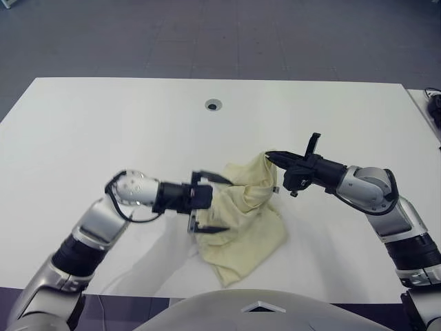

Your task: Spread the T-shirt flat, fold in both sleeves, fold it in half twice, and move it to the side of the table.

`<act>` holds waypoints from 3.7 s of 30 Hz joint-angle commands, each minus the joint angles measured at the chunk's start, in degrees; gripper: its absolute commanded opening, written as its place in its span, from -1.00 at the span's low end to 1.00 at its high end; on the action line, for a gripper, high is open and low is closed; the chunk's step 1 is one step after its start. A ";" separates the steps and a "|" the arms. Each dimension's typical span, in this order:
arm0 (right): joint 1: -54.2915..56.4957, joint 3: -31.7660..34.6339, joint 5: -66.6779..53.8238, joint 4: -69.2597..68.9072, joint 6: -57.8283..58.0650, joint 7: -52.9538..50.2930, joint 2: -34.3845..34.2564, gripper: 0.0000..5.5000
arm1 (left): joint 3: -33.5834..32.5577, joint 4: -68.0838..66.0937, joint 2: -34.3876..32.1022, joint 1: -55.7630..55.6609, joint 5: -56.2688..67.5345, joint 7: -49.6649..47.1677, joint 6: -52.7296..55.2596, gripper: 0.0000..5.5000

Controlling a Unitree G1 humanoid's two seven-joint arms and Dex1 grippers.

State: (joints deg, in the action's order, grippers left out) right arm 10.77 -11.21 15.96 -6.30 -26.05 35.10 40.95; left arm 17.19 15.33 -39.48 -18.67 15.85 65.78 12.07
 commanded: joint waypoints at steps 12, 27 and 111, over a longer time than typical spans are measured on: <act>2.50 3.41 -6.43 -3.38 -7.67 -2.70 -2.85 -1.00 | 1.27 -23.03 10.74 -10.72 2.91 9.76 1.22 0.39; 1.48 2.55 -5.98 -4.28 -8.94 -0.76 -2.21 -1.00 | 4.28 -34.61 13.49 -14.19 -2.14 15.43 -1.79 -0.54; 45.23 -2.85 -2.47 30.67 5.76 -4.71 2.47 -1.00 | 13.09 -83.81 0.67 -57.73 -50.18 -44.14 -68.31 -1.00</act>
State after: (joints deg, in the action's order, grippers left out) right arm 67.22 -17.32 24.15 41.91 -25.53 17.62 38.96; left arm 32.39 -73.30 -33.71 -85.41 -40.98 11.60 -47.09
